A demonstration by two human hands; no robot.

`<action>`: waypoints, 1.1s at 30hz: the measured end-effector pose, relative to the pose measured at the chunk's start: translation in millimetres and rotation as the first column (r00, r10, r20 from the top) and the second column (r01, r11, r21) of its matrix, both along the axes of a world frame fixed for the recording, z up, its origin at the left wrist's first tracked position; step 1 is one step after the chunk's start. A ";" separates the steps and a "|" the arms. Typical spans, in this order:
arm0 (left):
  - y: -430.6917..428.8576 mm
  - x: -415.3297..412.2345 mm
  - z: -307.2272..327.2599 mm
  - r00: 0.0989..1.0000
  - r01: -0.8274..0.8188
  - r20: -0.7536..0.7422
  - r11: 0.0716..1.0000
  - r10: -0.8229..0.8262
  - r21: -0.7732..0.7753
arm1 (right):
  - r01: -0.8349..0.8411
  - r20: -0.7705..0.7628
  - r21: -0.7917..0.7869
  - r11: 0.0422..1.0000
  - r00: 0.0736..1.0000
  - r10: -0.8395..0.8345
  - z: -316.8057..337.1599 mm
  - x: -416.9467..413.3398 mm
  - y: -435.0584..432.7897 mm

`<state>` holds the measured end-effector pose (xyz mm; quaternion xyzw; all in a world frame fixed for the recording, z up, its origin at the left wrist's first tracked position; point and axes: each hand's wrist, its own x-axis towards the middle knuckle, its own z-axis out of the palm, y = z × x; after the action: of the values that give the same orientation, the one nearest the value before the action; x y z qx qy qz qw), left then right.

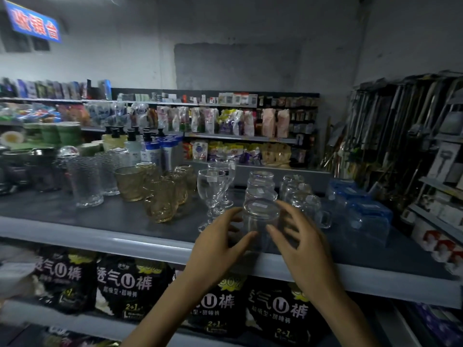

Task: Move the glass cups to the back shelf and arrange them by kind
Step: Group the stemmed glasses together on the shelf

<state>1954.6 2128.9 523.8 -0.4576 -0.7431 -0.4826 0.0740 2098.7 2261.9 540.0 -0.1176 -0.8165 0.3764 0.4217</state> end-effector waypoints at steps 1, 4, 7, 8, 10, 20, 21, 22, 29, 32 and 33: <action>-5.3 2.8 2.2 0.997 -0.033 -0.067 0.999 0.035 0.023 | 0.035 -0.007 0.054 0.998 0.999 -0.034 7.3 1.6 0.3; -25.0 9.8 19.7 0.947 -0.148 -0.264 0.978 0.182 0.144 | 0.084 -0.062 0.239 0.967 0.996 -0.071 42.9 -1.0 -0.6; -31.0 4.9 48.7 0.901 -0.267 -0.280 0.931 0.333 0.249 | 0.007 -0.029 0.348 0.938 1.000 0.003 82.6 -24.5 5.2; -28.9 0.5 57.7 0.891 -0.310 -0.260 0.916 0.373 0.253 | -0.026 0.018 0.380 0.924 1.000 0.020 94.6 -38.1 9.1; -22.1 -10.9 69.8 0.877 -0.377 -0.236 0.904 0.419 0.201 | -0.090 0.159 0.443 0.892 0.987 0.021 112.0 -70.5 16.0; 2.3 -53.7 73.0 0.903 -0.422 -0.114 0.905 0.415 -0.047 | -0.246 0.541 0.498 0.832 0.838 -0.076 107.7 -180.1 40.5; 0.3 -53.7 74.6 0.907 -0.415 -0.102 0.909 0.409 -0.039 | -0.237 0.522 0.485 0.842 0.851 -0.062 105.8 -180.5 40.1; -2.1 -52.6 75.7 0.911 -0.406 -0.086 0.913 0.403 -0.027 | -0.225 0.495 0.478 0.849 0.867 -0.049 103.8 -180.0 39.2; -44.0 -28.4 88.4 0.966 -0.258 0.070 0.940 0.248 0.222 | -0.138 0.352 0.454 0.880 0.935 -0.035 108.2 -147.7 21.2; -71.2 -28.7 96.1 0.979 -0.175 0.158 0.923 0.126 0.344 | -0.021 0.190 0.477 0.879 0.978 -0.080 124.5 -116.8 -0.7; -80.7 -31.6 96.9 0.979 -0.144 0.190 0.912 0.074 0.384 | 0.000 0.150 0.472 0.881 0.985 -0.080 129.2 -106.1 -10.4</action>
<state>1923.0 2048.2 620.7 -0.3478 -0.6581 -0.6554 0.1278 1992.6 2251.5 669.2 -0.0594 -0.9129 0.1471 0.3762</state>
